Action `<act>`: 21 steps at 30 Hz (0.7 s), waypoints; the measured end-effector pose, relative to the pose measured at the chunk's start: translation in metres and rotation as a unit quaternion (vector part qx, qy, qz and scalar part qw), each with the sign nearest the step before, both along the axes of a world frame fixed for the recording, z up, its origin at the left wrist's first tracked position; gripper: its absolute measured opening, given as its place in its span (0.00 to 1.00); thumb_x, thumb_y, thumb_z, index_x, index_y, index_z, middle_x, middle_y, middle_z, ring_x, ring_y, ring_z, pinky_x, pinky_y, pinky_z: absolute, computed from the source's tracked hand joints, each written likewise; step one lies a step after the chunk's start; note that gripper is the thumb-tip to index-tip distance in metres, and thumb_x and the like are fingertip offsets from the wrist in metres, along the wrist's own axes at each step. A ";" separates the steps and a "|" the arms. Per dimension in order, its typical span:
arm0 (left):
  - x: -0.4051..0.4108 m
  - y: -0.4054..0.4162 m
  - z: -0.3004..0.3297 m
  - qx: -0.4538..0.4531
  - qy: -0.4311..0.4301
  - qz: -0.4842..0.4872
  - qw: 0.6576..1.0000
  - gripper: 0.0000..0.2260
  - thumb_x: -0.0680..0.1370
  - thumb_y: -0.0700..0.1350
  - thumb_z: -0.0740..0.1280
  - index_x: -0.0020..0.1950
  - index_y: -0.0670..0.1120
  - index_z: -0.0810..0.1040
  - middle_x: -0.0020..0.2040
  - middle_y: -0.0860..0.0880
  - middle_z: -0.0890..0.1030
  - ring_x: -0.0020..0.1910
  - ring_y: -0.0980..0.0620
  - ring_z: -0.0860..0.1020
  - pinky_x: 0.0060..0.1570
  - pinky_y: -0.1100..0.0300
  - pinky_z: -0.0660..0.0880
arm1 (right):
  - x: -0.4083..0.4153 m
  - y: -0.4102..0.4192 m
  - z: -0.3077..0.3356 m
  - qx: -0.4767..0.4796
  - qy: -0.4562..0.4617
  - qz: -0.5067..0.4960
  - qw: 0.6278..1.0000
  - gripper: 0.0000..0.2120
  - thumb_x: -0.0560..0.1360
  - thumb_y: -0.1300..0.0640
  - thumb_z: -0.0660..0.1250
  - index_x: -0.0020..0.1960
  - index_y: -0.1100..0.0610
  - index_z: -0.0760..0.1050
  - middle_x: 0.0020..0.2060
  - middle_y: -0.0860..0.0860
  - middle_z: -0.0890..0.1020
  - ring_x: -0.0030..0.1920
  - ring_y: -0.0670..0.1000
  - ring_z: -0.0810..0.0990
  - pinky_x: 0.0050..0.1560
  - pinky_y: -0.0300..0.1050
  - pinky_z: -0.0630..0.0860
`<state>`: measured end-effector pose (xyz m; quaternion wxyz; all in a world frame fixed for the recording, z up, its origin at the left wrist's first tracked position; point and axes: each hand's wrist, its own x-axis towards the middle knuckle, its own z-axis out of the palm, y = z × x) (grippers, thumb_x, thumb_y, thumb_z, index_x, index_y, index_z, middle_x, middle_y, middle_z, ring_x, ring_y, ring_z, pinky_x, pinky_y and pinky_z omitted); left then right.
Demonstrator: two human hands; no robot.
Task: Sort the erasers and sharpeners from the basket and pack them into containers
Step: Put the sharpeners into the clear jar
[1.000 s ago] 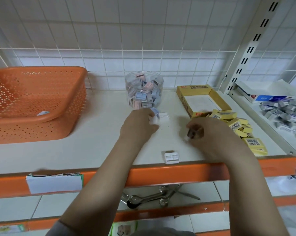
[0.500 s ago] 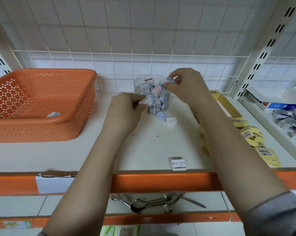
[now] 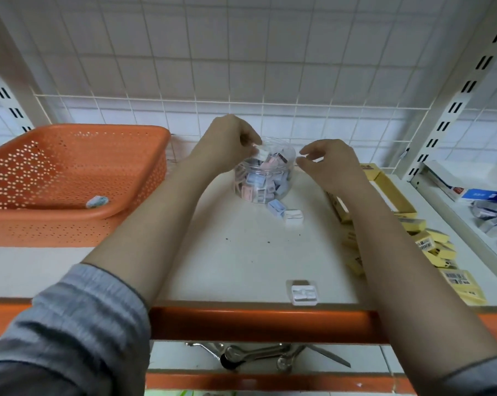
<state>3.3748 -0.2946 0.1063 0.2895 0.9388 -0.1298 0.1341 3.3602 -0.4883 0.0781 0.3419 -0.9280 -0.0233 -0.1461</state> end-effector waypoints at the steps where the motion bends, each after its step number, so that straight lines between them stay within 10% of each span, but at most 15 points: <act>1: 0.000 0.000 -0.002 0.011 0.009 -0.008 1.000 0.07 0.73 0.38 0.71 0.50 0.45 0.83 0.44 0.49 0.81 0.40 0.56 0.74 0.32 0.79 0.64 | -0.001 -0.003 0.000 -0.005 0.019 -0.004 1.000 0.12 0.75 0.52 0.67 0.56 0.54 0.78 0.51 0.50 0.80 0.46 0.46 0.75 0.42 0.37 0.67; 10: -0.042 -0.003 -0.002 -0.039 -0.041 -0.007 0.998 0.06 0.75 0.47 0.68 0.47 0.46 0.83 0.43 0.55 0.80 0.39 0.58 0.77 0.38 0.69 0.67 | -0.023 -0.001 -0.007 -0.104 0.207 0.107 0.967 0.16 0.68 0.53 0.75 0.55 0.54 0.79 0.48 0.50 0.82 0.48 0.47 0.78 0.43 0.37 0.71; 21: -0.128 -0.029 -0.050 -0.022 0.208 -0.222 0.952 0.10 0.73 0.52 0.71 0.53 0.52 0.82 0.43 0.62 0.78 0.43 0.64 0.76 0.44 0.75 0.69 | -0.034 -0.009 -0.020 -0.099 0.221 0.127 0.962 0.12 0.71 0.49 0.73 0.49 0.55 0.82 0.43 0.47 0.82 0.44 0.45 0.79 0.45 0.38 0.73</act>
